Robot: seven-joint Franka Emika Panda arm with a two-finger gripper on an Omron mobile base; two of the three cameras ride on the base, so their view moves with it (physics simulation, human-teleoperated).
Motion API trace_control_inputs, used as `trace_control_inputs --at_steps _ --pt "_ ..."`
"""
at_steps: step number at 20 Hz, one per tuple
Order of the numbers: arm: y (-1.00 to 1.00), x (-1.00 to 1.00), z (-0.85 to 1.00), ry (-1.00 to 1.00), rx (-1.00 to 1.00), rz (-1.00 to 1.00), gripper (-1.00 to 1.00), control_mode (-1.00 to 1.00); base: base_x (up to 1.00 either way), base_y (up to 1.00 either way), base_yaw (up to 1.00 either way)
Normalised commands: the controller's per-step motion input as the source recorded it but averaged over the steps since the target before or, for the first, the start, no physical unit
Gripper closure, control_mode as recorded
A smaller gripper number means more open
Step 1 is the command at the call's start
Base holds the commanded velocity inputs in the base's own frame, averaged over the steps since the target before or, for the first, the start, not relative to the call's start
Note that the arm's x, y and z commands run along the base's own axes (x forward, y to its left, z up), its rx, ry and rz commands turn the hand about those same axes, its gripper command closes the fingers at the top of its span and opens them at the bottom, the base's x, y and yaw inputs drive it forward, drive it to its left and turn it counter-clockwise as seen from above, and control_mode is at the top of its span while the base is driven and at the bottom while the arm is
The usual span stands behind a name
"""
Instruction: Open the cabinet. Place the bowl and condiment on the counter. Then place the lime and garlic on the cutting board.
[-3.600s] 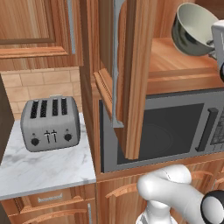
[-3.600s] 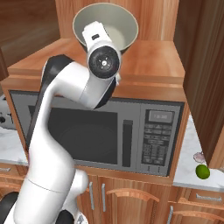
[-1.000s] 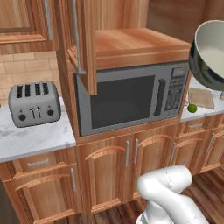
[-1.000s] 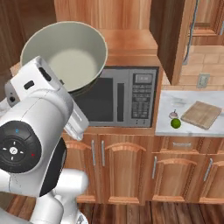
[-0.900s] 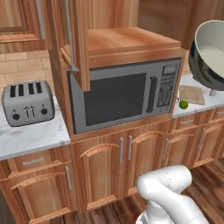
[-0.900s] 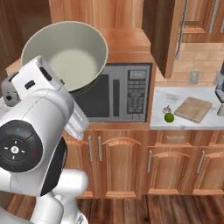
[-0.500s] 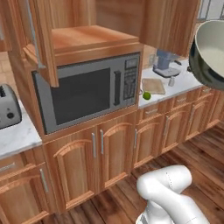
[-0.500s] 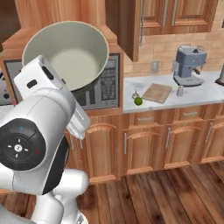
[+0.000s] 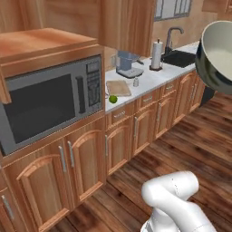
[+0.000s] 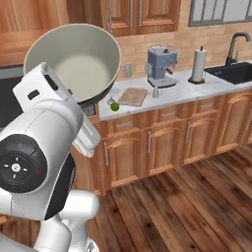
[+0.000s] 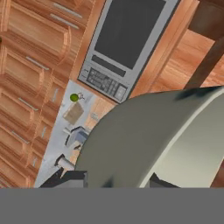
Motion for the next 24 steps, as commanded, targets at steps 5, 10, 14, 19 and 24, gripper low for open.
trace_control_inputs --at_steps 5,10,14,19,24 --pt "0.00 0.00 0.00 0.00 0.00 0.00 1.00 1.00 0.07 -0.60 -0.37" --pt "0.00 0.00 0.00 0.00 0.00 0.00 1.00 1.00 0.29 -0.81 -0.30" --pt "0.00 0.00 0.00 0.00 0.00 0.00 1.00 1.00 0.29 -0.09 -0.23" --pt "0.00 0.00 0.00 0.00 0.00 0.00 1.00 1.00 0.14 0.14 -0.18" --pt "0.00 0.00 0.00 0.00 0.00 0.00 1.00 1.00 -0.01 0.42 -0.11"
